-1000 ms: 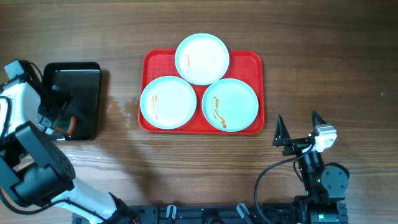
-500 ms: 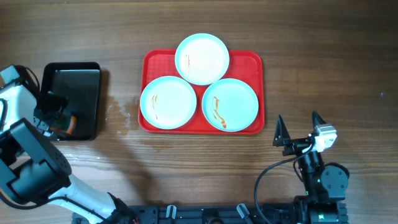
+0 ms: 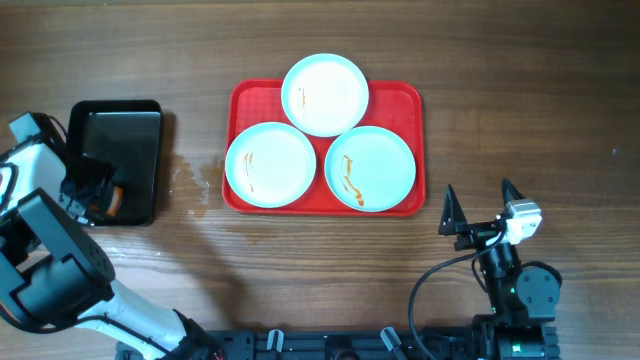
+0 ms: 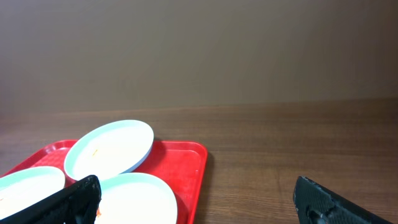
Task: Clean dirty plates on tray and stack at the side
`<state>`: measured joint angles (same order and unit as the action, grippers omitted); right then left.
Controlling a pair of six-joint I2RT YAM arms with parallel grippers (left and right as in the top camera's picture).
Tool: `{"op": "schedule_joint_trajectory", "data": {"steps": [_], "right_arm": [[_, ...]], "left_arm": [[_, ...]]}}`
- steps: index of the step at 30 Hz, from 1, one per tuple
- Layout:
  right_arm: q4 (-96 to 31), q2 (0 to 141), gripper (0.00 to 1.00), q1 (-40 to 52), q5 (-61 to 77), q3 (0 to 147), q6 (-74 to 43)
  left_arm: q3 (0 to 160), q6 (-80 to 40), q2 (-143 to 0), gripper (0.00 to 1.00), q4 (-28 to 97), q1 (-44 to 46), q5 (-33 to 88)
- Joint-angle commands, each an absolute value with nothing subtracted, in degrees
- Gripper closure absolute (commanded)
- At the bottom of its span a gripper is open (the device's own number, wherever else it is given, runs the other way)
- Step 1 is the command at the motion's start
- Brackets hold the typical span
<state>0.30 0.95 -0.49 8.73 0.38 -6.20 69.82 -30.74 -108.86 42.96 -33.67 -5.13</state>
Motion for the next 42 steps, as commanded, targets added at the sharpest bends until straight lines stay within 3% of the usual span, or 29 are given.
{"op": "schedule_joint_trajectory", "data": {"steps": [1,9,14,17,20,21,35,38,42], "right_arm": [[0.56,0.64,0.0,-0.84,8.78,0.3,-6.83],[0.56,0.64,0.0,-0.84,8.78,0.3,-6.83],[0.58,0.64,0.0,-0.84,8.78,0.3,-6.83],[0.56,0.64,0.0,-0.84,8.78,0.3,-6.83],[0.58,0.64,0.0,-0.84,8.78,0.3,-6.83],[0.56,0.64,0.0,-0.84,8.78,0.3,-6.85],[0.56,0.64,0.0,-0.84,8.78,0.3,-6.83],[0.56,0.64,0.0,-0.84,8.78,0.3,-6.83],[0.56,0.64,0.0,-0.84,8.78,0.3,-6.83]], "left_arm": [[68.99,-30.41,-109.67,0.25,42.41,-34.0,-6.11],[68.55,-30.44,-109.69,0.42,41.12,-34.0,-6.11],[66.5,-30.44,-109.69,0.42,38.81,-34.0,-6.09],[66.43,-30.46,-109.67,0.62,37.98,-34.0,-6.09],[66.46,-30.44,-109.6,0.93,37.65,-34.0,-6.11],[66.61,-30.44,-109.56,0.96,37.67,-34.0,-6.11],[67.94,-30.44,-99.53,0.96,36.71,-31.48,-5.56],[67.83,-30.44,-99.9,0.88,36.36,-30.22,-5.26],[67.35,-30.46,-102.87,0.96,36.38,-29.43,-5.17]]}}
